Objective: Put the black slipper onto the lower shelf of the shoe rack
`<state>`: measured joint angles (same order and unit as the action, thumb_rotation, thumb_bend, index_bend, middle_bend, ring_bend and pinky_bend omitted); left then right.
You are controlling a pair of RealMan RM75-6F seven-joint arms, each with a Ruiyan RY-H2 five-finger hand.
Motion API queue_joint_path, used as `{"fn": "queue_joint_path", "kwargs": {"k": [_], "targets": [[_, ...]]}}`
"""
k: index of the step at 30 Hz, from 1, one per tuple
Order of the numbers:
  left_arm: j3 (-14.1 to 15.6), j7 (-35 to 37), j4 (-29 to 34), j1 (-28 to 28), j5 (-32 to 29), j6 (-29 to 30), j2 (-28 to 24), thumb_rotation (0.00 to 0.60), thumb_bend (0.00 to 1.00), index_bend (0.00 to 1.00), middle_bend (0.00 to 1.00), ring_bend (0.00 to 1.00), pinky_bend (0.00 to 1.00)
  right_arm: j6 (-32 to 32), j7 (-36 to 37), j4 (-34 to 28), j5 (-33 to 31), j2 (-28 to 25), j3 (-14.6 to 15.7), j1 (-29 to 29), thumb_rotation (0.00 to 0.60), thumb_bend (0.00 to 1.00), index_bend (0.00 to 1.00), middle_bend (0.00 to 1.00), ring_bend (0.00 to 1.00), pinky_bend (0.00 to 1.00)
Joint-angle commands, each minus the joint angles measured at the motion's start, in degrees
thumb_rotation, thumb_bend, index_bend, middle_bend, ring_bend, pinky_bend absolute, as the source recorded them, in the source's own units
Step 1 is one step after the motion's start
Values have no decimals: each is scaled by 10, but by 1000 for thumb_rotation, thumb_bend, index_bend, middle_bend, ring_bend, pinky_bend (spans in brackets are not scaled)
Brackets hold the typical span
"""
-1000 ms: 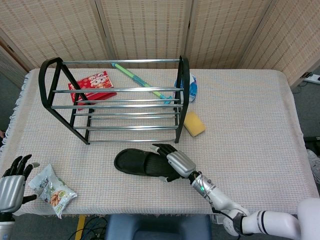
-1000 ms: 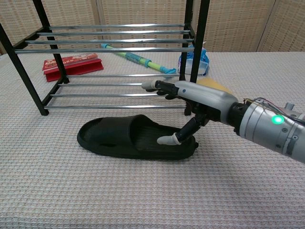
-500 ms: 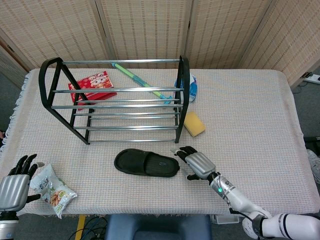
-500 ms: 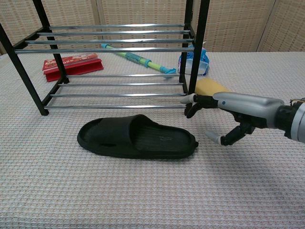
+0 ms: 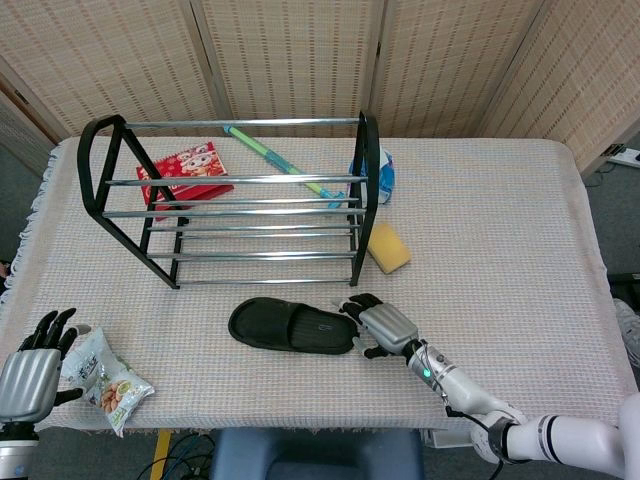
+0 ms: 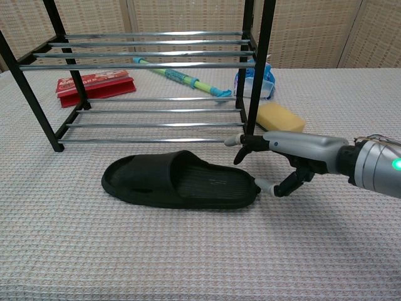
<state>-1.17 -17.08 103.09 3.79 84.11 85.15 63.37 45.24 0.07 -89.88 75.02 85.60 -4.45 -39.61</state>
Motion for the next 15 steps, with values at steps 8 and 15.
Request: {"fn": "queue_joint_path", "kwargs": {"k": [8, 15], "targets": [[0, -1, 0, 0, 0, 0, 0, 600, 167, 306, 136, 99, 325, -3, 20, 11, 10, 7, 9, 0, 600, 560, 0, 179, 116, 65], [2, 4, 0, -1, 6, 3, 0, 600, 167, 306, 136, 99, 325, 4, 31, 4, 22, 8, 18, 5, 600, 559, 0, 179, 116, 65]]}}
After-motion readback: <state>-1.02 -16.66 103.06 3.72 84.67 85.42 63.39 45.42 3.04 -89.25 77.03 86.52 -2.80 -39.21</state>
